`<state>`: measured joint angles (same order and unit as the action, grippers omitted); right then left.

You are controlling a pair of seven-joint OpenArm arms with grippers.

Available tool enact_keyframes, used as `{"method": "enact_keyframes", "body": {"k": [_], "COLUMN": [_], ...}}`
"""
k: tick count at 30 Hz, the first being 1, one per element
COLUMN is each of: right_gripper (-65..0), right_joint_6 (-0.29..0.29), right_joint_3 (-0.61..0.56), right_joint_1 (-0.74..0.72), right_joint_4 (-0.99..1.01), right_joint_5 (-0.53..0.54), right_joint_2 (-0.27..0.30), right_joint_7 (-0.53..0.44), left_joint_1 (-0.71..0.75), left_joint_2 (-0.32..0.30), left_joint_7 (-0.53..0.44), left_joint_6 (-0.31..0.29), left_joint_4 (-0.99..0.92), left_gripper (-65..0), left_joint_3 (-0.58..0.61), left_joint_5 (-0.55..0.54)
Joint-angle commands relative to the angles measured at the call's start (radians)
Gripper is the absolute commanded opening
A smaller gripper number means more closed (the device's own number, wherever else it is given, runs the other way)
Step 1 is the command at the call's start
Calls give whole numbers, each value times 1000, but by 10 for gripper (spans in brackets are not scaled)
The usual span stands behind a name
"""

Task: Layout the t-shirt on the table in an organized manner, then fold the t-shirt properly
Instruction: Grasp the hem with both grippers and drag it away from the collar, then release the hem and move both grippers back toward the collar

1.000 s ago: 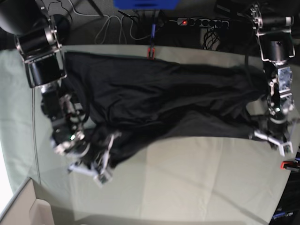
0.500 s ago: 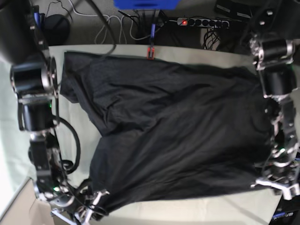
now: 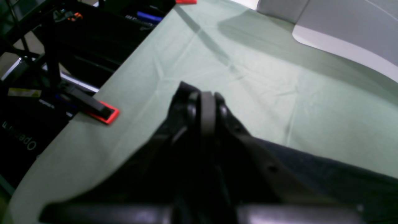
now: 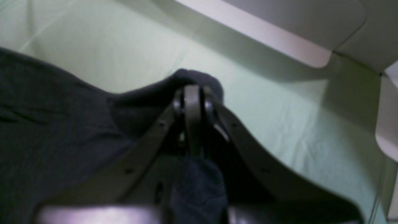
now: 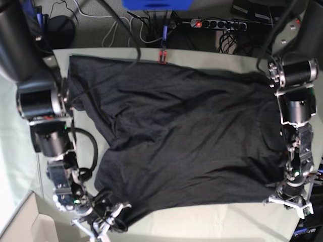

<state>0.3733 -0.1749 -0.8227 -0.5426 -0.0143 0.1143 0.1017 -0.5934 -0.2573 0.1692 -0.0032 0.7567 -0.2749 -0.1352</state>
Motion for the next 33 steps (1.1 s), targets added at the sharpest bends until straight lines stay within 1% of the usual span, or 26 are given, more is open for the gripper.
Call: {"method": "enact_keyframes", "body": {"k": [1,3,8,9,10,11,14,15,16,18,20,21,24,26,28,29,31,33], "right_gripper": [-626,-585,-415,-391,-380,-379,-376,-373,-373,-373,-373,-373,-373,-373,-372,-372,-372,-372], "right_joint_6": [-4,-4,-6,-10,-32,-64,-190,-214,-218,-218,-218,-218,-218,-218,-218,-218,-218,-218], "right_joint_3": [5,4,5,5,10,11,13,13,11,10,11,11,11,11,11,11,11,13], "right_joint_1": [-56,-79,-105,-105,-105,-105,-106,-102,-91,-47,4,35,147,211,262,285,325,362], "right_joint_4": [-1,31,85,85,85,85,80,80,83,77,37,13,-86,-153,-205,-236,-291,-339], "right_joint_5": [14,14,14,14,14,15,17,17,17,17,17,17,15,15,15,15,17,18], "right_joint_2": [6,-6,-14,-15,-15,-17,-29,-29,-29,-24,2,5,12,43,46,49,63,75], "right_joint_7": [-49,-79,-156,-173,-181,-184,-178,-176,-175,-136,-82,-70,-59,-58,-52,-27,31,77], "left_joint_1": [-40,-38,-20,-7,-3,-3,-3,-3,-3,-3,-7,-10,-32,-61,-99,-127,-176,-218], "left_joint_2": [-14,-14,-14,-15,-17,-18,-21,-21,-21,-21,-21,-21,-15,-14,-14,-14,-14,-14], "left_joint_7": [-29,-29,-27,-27,-27,-27,-27,-27,-27,-27,-27,-27,-27,-27,-27,-27,-27,-29], "left_joint_6": [1,1,1,1,1,-1,-1,-1,-1,-1,-1,-1,-1,-1,-1,-1,-1,-1], "left_joint_4": [20,19,20,24,24,24,19,19,19,19,19,17,16,2,-52,-88,-157,-228], "left_gripper": [-647,-647,-647,-647,-647,-647,-647,-647,-647,-647,-647,-647,-642,-634,-611,-590,-539,-473], "left_joint_3": [-2,-2,-2,-2,-2,-2,-2,-2,-2,-2,-2,-2,-1,-1,-1,-1,-1,-1], "left_joint_5": [-1,-1,-1,-1,-1,-1,-1,-1,-1,-1,-1,-1,1,1,1,1,1,1]}}
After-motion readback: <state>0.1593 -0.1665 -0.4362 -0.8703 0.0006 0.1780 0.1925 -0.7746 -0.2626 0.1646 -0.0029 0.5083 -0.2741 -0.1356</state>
